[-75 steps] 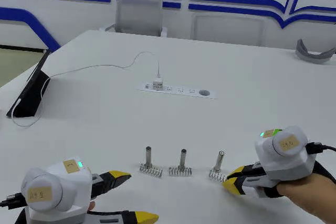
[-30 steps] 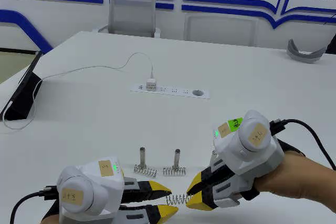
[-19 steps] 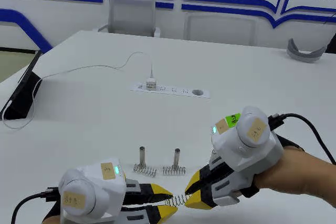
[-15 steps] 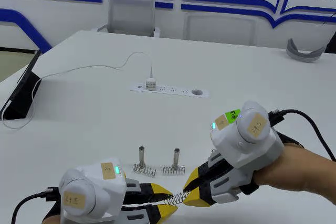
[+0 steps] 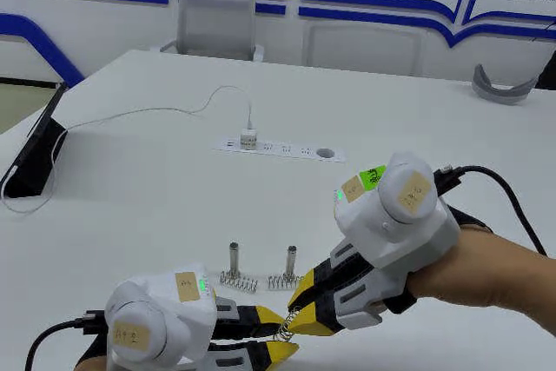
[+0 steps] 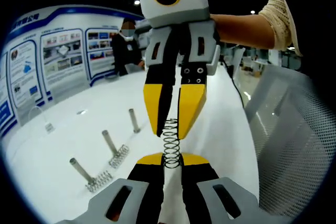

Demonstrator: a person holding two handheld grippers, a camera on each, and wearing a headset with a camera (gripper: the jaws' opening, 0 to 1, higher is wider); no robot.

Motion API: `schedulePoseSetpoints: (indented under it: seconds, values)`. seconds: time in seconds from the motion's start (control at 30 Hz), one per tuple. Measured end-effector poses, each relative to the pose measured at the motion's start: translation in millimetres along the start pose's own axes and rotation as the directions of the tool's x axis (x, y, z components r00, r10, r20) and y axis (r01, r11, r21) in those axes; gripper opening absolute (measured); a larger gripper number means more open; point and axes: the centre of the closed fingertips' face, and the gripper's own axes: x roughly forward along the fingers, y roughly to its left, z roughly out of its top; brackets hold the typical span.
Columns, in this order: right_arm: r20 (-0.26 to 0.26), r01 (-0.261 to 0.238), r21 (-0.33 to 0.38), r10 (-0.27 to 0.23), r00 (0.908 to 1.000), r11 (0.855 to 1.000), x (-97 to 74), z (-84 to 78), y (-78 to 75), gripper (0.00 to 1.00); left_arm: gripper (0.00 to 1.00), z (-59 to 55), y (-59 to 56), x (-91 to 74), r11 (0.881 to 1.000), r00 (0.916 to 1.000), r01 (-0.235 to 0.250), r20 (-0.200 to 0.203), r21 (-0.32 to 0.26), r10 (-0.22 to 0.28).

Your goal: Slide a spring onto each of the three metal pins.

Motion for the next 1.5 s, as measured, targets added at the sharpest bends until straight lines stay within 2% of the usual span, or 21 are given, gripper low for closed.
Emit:
schedulePoseSetpoints:
  seconds: [0.33, 0.53, 0.67, 0.93, 1.1, 1.27, 1.5]
  values:
    - [0.052, 0.011, 0.014, -0.011, 0.9986, 1.0, 3.9, 10.9, -0.9, 0.12, 0.11, 1.8, 3.6, -3.5, 0.999, 0.9996, -0.009, 0.025, -0.047, 0.01]
    - [0.066, 0.033, 0.034, -0.035, 0.9972, 0.999, 3.1, 8.3, -4.9, 0.17, 0.11, 2.3, 8.7, -6.3, 0.997, 0.9988, -0.027, 0.04, -0.073, 0.03]
    - [0.088, 0.037, 0.049, -0.041, 0.9952, 0.998, 1.3, 10.8, -6.1, 0.15, 0.11, 2.2, 8.8, -6.1, 0.997, 0.9987, -0.028, 0.041, -0.078, 0.031]
    - [0.103, 0.046, 0.049, -0.051, 0.9934, 0.998, 3.3, 11.9, -5.6, 0.12, 0.11, 4.6, 8.3, -5.1, 0.996, 0.9983, -0.027, 0.05, -0.087, 0.031]
    - [0.11, 0.057, 0.06, -0.063, 0.992, 0.997, 2.5, 12.1, -7.8, 0.12, 0.12, 5.2, 10.0, -5.2, 0.997, 0.9977, -0.037, 0.054, -0.074, 0.041]
    - [0.111, 0.066, 0.072, -0.074, 0.991, 0.995, -0.9, 10.9, -12.0, 0.12, 0.18, 6.1, 12.9, -6.4, 0.996, 0.9971, -0.048, 0.056, -0.076, 0.052]
    - [0.108, 0.089, 0.089, -0.099, 0.9892, 0.992, -9.9, 5.8, -19.9, 0.12, 0.27, 2.2, 22.0, -14.8, 0.991, 0.995, -0.078, 0.055, -0.108, 0.084]
